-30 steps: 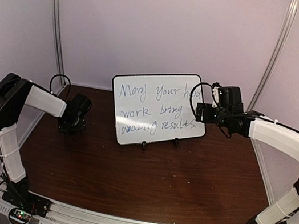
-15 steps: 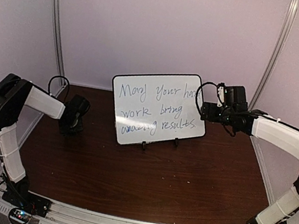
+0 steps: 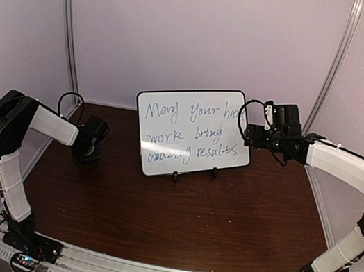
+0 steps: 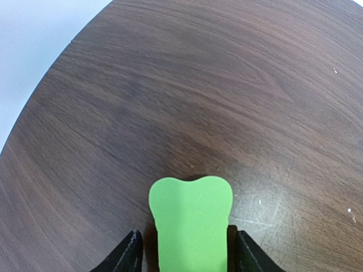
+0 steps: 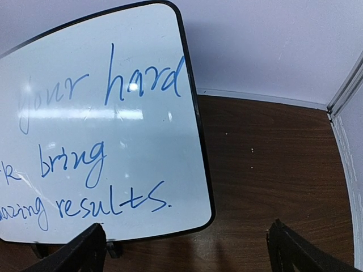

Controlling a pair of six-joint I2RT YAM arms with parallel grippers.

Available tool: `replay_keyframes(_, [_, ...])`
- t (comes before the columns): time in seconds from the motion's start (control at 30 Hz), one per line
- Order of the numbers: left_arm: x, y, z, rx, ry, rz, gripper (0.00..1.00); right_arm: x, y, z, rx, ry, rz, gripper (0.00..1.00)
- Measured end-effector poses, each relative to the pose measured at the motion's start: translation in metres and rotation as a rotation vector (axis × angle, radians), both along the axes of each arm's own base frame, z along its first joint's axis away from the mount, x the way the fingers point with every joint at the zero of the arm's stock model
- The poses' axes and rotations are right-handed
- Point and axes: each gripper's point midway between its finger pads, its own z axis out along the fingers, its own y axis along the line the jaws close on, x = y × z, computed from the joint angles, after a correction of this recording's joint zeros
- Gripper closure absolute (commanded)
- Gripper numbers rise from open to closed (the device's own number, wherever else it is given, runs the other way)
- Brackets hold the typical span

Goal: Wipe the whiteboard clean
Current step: Pick up the whiteboard eraser from the center of the board.

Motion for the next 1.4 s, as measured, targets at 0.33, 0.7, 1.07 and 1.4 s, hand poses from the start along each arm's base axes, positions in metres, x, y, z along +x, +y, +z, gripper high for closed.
replay_keyframes(0.33, [0.000,0.000,0.006,-0.006,-0.017,0.000,0.43,0.000,0.000,-0.001,0.002,0.002,0.002,0.00])
replay_keyframes(0.7, [0.003,-0.001,0.010,-0.013,-0.038,0.000,0.44,0.000,0.001,-0.001,0.015,0.005,-0.006,0.00])
replay_keyframes(1.07, [0.003,-0.002,0.010,-0.016,-0.037,-0.002,0.44,0.000,0.001,-0.001,0.016,0.005,-0.007,0.00])
replay_keyframes(1.4, [0.003,-0.003,0.010,-0.021,-0.034,-0.005,0.44,0.000,0.000,-0.001,0.016,0.005,-0.007,0.00])
